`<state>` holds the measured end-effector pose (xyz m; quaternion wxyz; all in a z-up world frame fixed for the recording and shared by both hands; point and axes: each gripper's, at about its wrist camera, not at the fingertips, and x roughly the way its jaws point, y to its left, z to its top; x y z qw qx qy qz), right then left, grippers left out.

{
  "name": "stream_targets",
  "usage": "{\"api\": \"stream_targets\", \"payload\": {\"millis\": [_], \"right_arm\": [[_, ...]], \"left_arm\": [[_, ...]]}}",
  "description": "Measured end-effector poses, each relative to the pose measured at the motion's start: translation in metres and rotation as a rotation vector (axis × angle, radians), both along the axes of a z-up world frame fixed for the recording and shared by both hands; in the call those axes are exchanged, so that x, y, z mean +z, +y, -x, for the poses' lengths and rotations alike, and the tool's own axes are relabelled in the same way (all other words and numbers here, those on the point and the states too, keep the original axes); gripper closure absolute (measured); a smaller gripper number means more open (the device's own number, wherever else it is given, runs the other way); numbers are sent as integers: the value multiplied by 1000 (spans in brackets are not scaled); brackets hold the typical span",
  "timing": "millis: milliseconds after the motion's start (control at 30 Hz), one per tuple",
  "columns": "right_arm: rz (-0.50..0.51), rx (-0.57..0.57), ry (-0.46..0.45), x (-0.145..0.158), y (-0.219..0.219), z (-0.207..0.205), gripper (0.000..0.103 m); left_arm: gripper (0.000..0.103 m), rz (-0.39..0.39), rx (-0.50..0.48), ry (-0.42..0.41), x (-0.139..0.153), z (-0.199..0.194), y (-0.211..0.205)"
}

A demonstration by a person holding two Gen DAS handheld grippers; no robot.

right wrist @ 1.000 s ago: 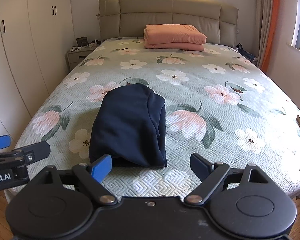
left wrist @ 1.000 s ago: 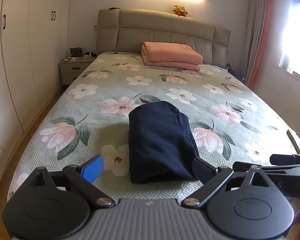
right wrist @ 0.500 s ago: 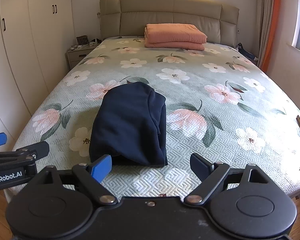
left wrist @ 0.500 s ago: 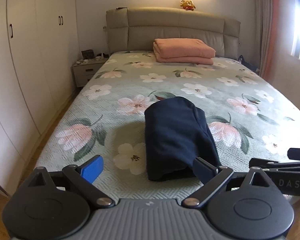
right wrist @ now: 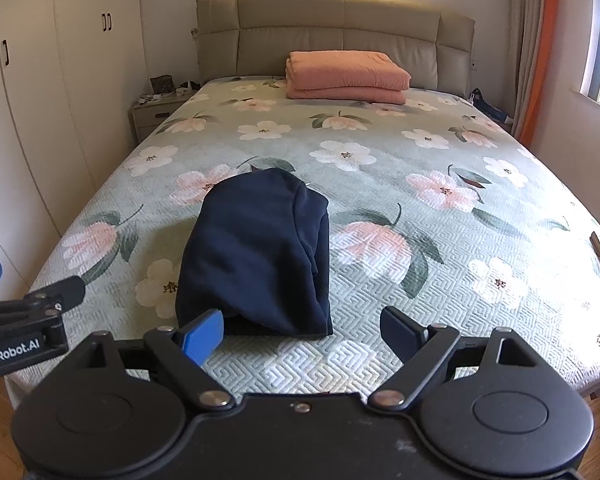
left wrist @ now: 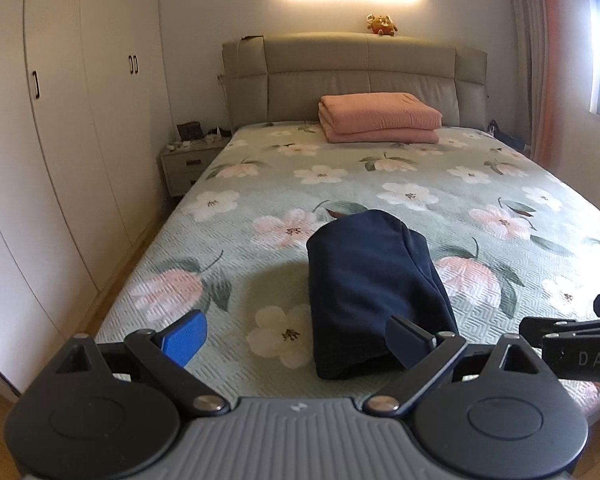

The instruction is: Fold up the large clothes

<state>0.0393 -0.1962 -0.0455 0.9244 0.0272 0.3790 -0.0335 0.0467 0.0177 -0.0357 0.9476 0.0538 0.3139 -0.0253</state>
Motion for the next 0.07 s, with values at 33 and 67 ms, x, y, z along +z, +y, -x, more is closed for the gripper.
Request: {"api": "stream_targets", "payload": {"millis": [33,67], "right_arm": [[1,3,2,0,-2,0,2],[2,7,3,0,-2,-1,2]], "left_arm": [[6,9,-1,5,1,-1,1],[6,19,0,12,1,-2,2]]}}
